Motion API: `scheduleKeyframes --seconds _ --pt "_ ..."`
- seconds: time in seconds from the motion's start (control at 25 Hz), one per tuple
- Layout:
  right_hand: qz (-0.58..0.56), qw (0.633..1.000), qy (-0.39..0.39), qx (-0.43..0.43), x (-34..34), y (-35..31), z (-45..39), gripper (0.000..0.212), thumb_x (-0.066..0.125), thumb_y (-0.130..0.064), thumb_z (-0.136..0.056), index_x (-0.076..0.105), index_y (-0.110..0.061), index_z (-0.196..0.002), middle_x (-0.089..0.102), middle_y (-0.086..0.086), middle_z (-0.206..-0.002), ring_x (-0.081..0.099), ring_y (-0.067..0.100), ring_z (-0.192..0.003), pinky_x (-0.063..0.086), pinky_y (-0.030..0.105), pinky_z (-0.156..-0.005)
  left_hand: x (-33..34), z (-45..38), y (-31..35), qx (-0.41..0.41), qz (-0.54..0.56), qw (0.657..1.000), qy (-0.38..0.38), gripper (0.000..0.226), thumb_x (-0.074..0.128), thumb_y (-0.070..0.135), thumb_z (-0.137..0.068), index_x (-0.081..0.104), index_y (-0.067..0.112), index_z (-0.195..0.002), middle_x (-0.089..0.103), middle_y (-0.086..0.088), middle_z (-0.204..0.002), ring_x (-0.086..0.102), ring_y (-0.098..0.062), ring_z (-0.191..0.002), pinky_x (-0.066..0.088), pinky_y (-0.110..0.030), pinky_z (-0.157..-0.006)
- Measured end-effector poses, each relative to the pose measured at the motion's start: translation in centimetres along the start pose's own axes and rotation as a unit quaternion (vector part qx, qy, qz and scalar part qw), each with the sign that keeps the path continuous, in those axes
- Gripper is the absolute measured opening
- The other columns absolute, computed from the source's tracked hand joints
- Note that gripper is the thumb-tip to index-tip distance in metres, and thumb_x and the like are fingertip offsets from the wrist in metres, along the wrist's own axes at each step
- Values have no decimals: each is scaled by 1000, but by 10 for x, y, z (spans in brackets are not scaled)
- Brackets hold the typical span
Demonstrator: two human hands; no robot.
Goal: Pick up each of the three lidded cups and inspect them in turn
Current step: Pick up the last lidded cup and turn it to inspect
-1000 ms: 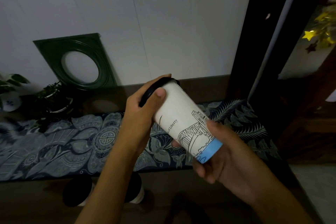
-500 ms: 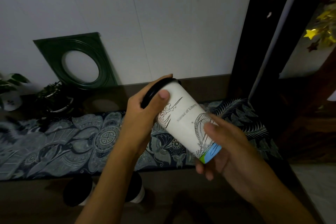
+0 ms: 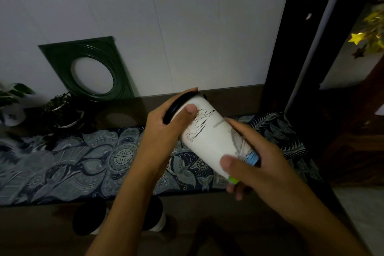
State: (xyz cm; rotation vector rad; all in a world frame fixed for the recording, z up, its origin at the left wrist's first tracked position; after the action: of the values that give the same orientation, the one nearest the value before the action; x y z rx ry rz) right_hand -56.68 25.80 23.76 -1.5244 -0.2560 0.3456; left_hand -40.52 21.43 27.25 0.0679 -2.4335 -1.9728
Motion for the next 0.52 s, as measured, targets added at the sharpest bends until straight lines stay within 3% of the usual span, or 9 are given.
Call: scheduleKeyframes --seconds 0.12,0.2,0.28,0.36,0.44,0.52 --pt "-256 963 -33 83 10 16 0 60 74 -48 -70 61 -16 -119 70 9 -71 59 20 -44 44 23 -35 1 1 1 1 10 1000 -7 50 65 47 -78 68 35 -126 75 3 -118 71 -18 -106 58 -30 -80" --pt "-275 956 -22 99 10 22 0 61 67 -49 -71 59 -8 -117 66 10 -67 55 18 -40 41 21 -34 0 2 0 -2 25 1000 1 50 66 46 -77 68 35 -126 74 2 -120 71 -18 -108 58 -31 -81" --pt "-222 972 48 61 -5 15 -2 53 67 -49 -74 60 -23 -120 71 8 -77 58 19 -44 43 25 -35 -1 5 -4 -16 43 999 31 50 67 47 -76 68 35 -125 73 1 -120 71 -19 -106 59 -33 -78" --pt "-93 984 149 -24 -30 -5 2 57 72 -52 -73 56 -36 -126 70 3 -99 68 18 -60 51 21 -45 1 12 -17 -62 82 992 74 49 73 46 -76 67 35 -124 72 -2 -120 72 -23 -105 62 -40 -75" --pt "14 968 211 -133 -42 -34 10 60 76 -50 -70 55 -38 -124 66 -8 -111 70 5 -89 57 18 -56 13 24 -38 -161 167 969 80 47 67 48 -78 68 32 -122 74 -7 -119 73 -29 -104 63 -50 -80" --pt "45 950 208 -227 -42 -59 12 51 74 -42 -71 58 -35 -118 67 -12 -111 67 5 -100 60 21 -65 40 41 -60 -298 242 923 24 45 61 51 -83 72 23 -117 76 -14 -115 75 -35 -98 63 -49 -77"
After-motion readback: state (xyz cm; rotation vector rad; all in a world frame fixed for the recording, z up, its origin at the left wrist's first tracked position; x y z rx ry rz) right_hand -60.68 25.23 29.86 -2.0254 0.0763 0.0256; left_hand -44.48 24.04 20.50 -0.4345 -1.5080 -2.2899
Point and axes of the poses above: each hand's wrist, its own z-axis away from the middle knuckle, its own x-axis out of the palm, y = z × x, the point moved 10 cm from there along -z, towards the middle knuckle
